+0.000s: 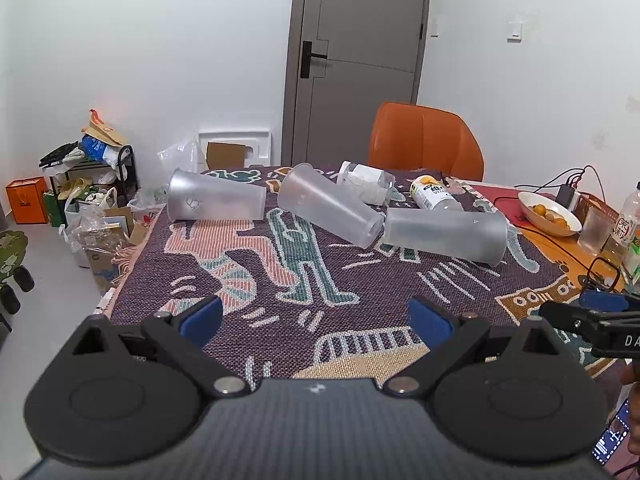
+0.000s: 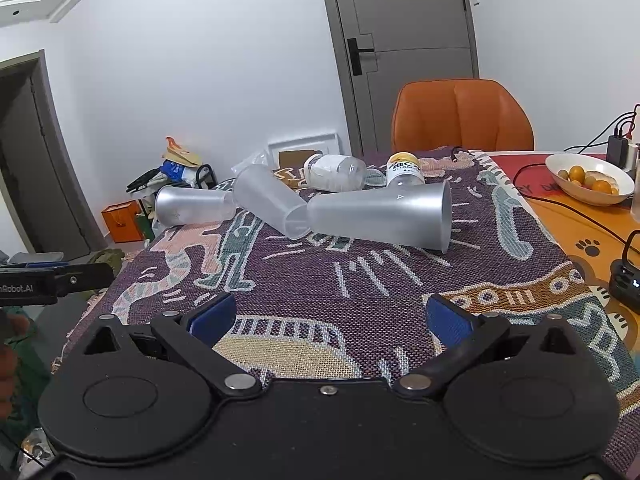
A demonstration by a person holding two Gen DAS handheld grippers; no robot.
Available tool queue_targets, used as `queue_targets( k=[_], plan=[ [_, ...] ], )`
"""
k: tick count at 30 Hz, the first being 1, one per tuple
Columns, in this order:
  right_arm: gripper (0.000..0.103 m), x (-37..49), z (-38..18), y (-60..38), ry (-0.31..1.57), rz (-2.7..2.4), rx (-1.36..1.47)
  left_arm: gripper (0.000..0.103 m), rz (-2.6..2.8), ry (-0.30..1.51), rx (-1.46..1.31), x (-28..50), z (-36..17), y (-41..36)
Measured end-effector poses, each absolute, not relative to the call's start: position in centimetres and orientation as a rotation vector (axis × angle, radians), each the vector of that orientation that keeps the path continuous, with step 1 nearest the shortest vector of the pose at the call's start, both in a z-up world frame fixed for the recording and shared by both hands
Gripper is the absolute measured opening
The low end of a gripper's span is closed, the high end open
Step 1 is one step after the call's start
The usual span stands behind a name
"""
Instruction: Flip cup upright
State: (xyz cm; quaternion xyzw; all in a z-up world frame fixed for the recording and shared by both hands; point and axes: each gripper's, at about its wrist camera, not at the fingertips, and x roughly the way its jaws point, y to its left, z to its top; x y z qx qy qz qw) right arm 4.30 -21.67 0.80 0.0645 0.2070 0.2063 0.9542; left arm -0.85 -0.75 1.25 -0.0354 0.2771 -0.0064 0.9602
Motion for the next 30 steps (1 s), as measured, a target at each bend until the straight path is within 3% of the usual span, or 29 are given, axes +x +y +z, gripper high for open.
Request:
queue_targets(
  k=[30],
  plan=[
    [0.103,4.32,1.19,-22.58,0.397,0.409,0.138,0.099,-0.022,0.536,-0.049,-0.77,2.27,-1.36]
  ],
)
